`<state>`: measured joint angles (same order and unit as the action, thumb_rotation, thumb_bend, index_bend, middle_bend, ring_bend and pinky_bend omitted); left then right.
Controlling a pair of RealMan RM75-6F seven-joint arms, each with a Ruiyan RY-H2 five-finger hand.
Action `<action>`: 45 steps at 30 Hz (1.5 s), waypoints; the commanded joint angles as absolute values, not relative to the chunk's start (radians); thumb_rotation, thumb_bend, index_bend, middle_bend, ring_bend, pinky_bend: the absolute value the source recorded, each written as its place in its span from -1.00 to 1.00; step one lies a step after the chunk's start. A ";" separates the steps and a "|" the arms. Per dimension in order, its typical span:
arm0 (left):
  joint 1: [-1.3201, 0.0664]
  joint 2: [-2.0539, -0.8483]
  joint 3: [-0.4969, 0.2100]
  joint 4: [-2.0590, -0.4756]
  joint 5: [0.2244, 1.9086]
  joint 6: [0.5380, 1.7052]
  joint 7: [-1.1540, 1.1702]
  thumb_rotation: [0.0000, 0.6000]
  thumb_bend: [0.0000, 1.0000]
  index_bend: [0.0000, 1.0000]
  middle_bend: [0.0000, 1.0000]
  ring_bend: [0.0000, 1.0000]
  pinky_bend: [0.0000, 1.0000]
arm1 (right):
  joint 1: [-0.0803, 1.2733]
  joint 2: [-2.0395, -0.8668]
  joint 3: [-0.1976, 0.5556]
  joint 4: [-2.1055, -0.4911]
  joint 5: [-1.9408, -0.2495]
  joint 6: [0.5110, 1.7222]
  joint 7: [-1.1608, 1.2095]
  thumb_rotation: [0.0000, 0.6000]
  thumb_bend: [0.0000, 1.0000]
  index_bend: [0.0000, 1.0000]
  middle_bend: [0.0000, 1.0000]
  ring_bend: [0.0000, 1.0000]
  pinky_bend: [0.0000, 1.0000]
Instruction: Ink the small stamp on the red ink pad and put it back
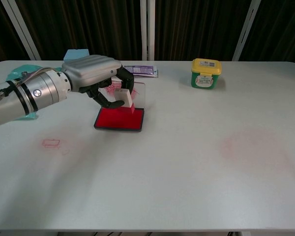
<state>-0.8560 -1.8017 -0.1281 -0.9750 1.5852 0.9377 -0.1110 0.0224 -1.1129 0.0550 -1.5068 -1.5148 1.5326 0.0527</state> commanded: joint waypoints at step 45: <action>-0.707 -1.564 0.020 -1.137 1.565 1.112 -0.185 1.00 -0.09 0.22 0.21 1.00 1.00 | 0.021 -1.127 0.058 -1.476 -1.509 1.525 0.080 1.00 -0.65 -1.00 -1.00 -1.00 -1.00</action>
<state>-0.7789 -1.6464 -0.0351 -1.0528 1.5501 1.0545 -0.2243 0.0212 -1.1270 0.0580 -1.4765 -1.5091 1.5254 0.0793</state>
